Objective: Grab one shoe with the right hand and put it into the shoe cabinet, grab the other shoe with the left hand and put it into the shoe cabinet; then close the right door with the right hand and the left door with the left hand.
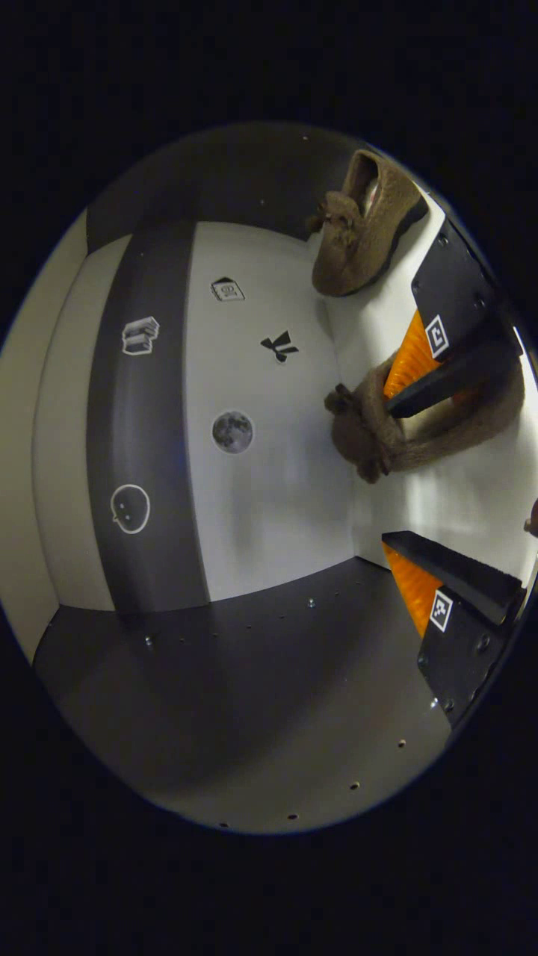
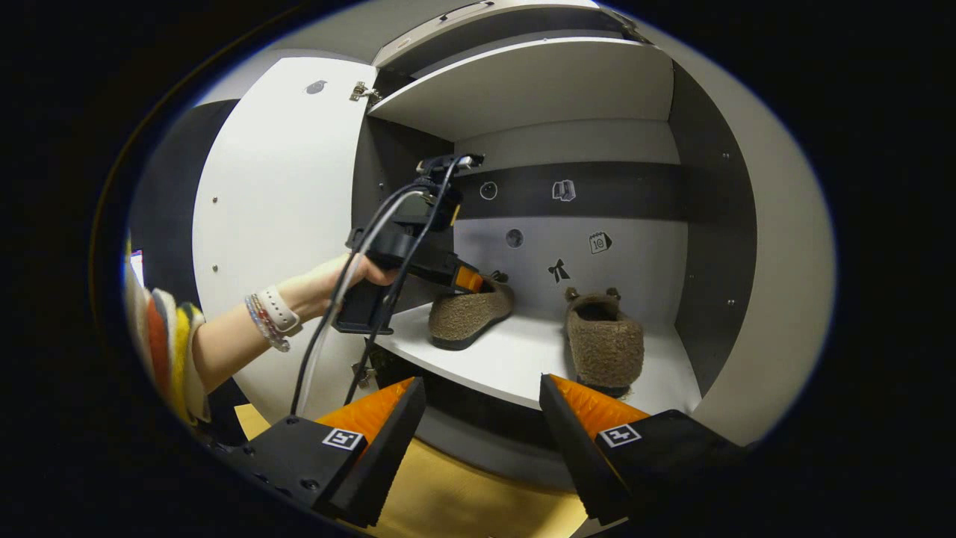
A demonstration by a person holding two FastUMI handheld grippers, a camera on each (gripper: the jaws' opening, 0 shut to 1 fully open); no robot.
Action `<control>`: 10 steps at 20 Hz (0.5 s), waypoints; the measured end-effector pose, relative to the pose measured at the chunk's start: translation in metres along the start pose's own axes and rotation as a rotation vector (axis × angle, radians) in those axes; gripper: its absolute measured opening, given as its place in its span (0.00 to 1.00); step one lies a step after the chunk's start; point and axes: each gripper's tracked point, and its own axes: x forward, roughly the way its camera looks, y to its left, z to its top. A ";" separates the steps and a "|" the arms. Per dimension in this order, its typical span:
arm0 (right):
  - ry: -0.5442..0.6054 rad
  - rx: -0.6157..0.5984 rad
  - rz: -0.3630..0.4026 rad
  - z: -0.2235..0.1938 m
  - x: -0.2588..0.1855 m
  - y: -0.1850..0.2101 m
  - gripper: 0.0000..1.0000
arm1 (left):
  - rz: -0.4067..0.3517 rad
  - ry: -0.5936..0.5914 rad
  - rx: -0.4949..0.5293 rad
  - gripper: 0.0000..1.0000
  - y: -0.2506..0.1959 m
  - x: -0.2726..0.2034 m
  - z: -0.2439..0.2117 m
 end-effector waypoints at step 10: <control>-0.097 -0.068 -0.192 0.046 -0.077 0.016 0.98 | -0.229 -0.292 -0.044 0.96 -0.042 -0.210 0.055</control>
